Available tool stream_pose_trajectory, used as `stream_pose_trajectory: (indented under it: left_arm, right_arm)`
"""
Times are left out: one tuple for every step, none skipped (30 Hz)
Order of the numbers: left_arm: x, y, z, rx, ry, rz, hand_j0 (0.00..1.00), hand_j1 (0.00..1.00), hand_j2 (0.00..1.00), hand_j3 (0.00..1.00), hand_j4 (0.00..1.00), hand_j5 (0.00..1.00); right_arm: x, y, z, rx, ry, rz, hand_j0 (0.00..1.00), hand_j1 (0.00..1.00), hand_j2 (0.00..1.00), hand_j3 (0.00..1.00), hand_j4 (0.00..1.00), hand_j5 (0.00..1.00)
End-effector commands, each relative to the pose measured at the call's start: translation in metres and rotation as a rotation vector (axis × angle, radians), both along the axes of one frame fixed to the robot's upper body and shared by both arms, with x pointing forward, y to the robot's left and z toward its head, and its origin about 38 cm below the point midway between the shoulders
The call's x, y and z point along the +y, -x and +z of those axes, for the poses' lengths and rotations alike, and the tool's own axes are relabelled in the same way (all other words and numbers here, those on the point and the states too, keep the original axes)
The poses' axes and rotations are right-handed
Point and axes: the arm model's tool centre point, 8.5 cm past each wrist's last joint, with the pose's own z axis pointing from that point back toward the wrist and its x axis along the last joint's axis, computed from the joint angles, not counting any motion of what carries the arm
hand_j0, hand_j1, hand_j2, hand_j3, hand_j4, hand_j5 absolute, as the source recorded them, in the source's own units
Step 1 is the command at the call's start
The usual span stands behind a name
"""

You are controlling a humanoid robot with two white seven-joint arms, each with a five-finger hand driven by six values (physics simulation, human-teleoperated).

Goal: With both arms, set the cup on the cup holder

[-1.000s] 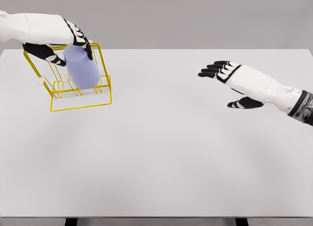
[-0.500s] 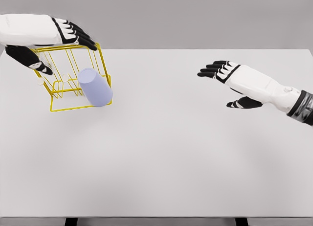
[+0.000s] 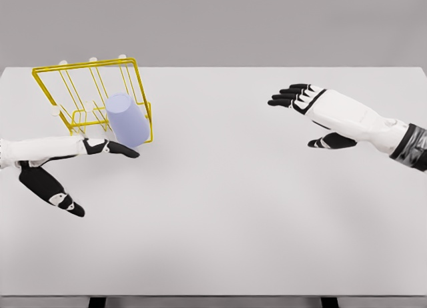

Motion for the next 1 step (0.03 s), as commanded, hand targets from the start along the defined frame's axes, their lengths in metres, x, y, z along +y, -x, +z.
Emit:
stream_pose_trajectory:
  left_arm:
    - [-0.0041,-0.0003,-0.0011,0.011,0.018,-0.004,1.0,1.0,1.0,1.0,1.0,1.0]
  right_arm:
    - [-0.0003,0.0002,-0.0002,0.003,-0.005,-0.001,1.0,1.0,1.0,1.0,1.0,1.0]
